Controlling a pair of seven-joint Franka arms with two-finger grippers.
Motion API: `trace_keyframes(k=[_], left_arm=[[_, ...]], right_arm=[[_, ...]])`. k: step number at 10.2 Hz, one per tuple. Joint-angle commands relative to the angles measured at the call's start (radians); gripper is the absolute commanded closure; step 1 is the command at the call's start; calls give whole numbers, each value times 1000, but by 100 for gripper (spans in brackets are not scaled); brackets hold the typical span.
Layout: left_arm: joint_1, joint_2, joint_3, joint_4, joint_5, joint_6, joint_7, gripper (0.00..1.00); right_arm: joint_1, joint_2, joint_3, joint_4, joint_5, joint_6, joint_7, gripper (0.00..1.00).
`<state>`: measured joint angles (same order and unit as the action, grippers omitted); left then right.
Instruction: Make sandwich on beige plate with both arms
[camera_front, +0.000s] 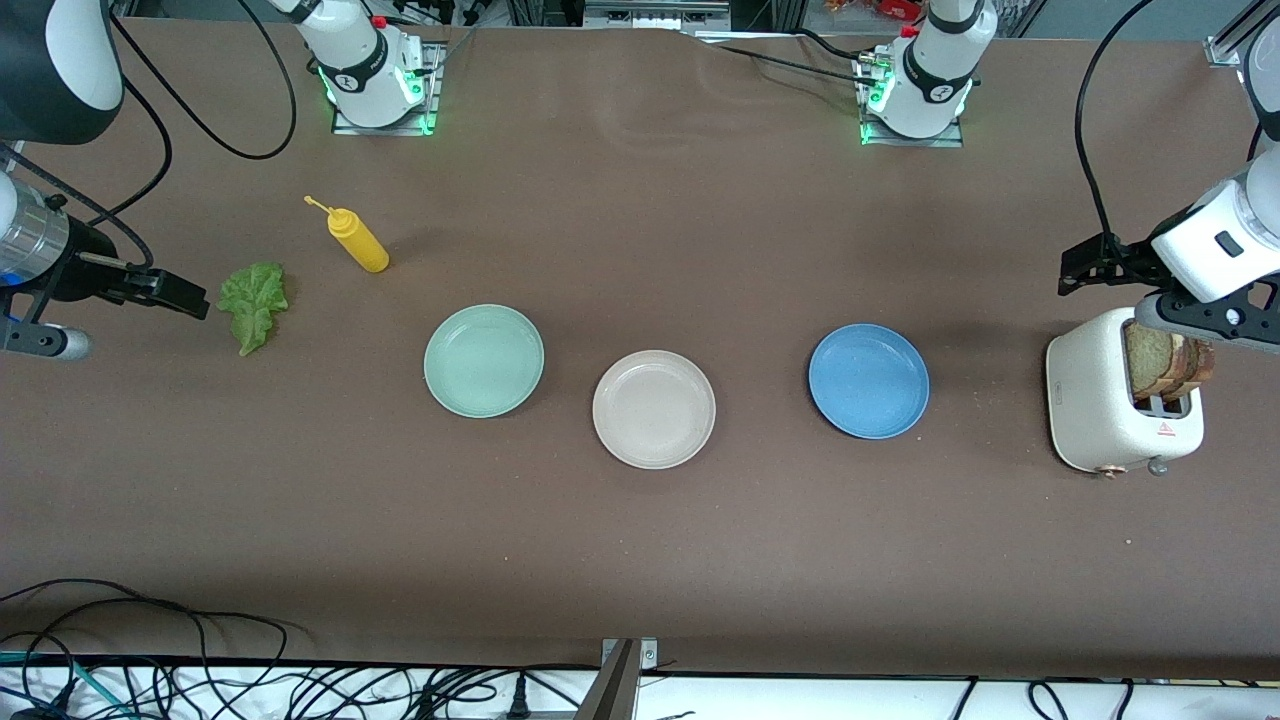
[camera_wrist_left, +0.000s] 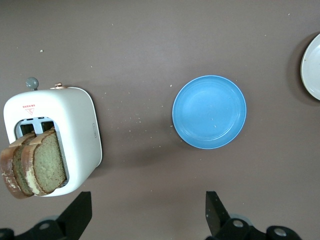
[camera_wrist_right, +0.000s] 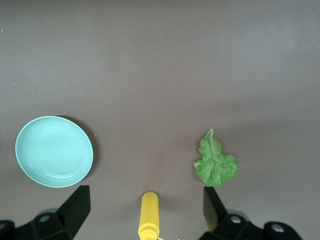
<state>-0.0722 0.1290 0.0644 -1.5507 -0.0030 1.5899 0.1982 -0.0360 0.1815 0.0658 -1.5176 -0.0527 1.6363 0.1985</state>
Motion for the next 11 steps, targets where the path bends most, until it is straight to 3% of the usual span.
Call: trace_keyframes(k=[1, 11], left_arm=[[-6, 1, 6, -2, -18, -4, 15, 0], [-6, 1, 6, -3, -18, -4, 15, 0]], right_arm=[[-16, -31, 15, -12, 17, 10, 4, 0], [-22, -1, 9, 19, 2, -13, -4, 0]])
